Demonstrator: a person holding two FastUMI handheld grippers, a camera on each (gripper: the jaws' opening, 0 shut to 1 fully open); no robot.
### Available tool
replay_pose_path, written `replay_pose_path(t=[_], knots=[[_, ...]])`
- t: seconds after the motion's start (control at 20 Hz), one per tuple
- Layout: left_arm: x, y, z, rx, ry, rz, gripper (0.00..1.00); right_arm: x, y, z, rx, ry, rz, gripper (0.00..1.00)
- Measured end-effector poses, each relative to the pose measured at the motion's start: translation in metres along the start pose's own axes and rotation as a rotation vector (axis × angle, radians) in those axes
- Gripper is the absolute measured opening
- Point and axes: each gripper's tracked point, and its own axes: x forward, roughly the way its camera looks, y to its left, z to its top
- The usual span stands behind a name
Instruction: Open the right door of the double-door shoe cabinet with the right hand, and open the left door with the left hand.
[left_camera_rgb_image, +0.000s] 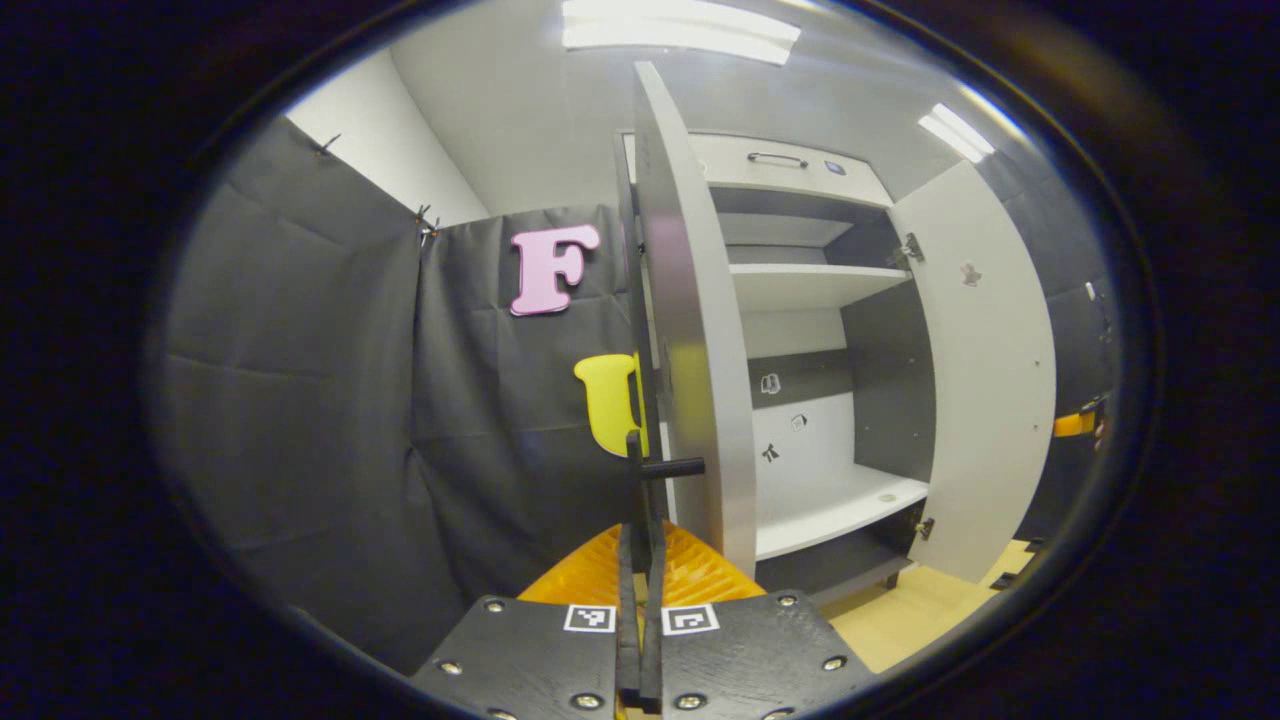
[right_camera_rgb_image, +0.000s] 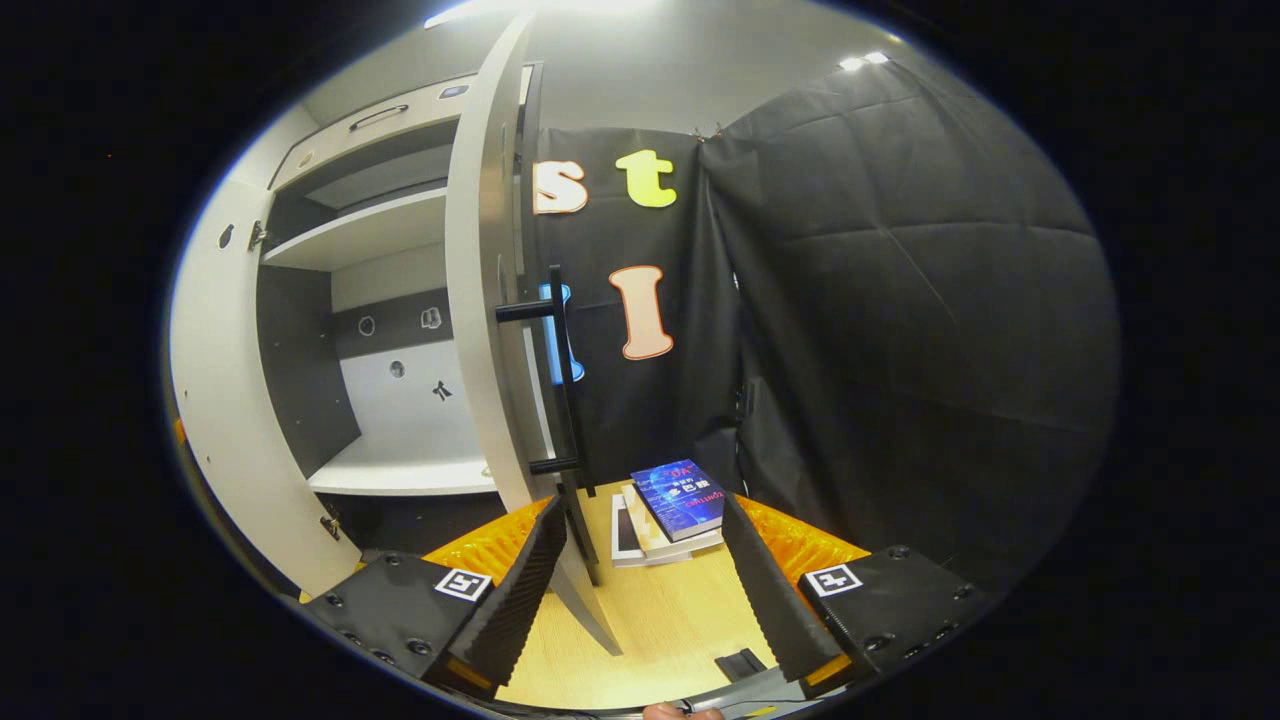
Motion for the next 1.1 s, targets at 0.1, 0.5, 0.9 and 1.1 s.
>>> replay_pose_path(t=[0.1,0.5,0.9,1.1], knots=[[-0.014,0.001,0.012,-0.012,-0.015,-0.001,0.02,-0.01,-0.004,0.015,-0.03,-0.026,-0.003,0.98],[-0.027,-0.024,0.01,-0.025,-0.054,0.063,0.55,-0.04,0.044,0.057,-0.061,-0.177,0.09,1.0],[-0.028,-0.09,-0.002,-0.041,-0.053,-0.022,0.99,-0.036,0.093,0.045,0.033,-0.152,0.238,0.98],[-0.027,-0.104,-0.016,-0.042,-0.019,-0.05,0.99,-0.029,0.092,0.048,0.034,-0.152,0.237,0.98]])
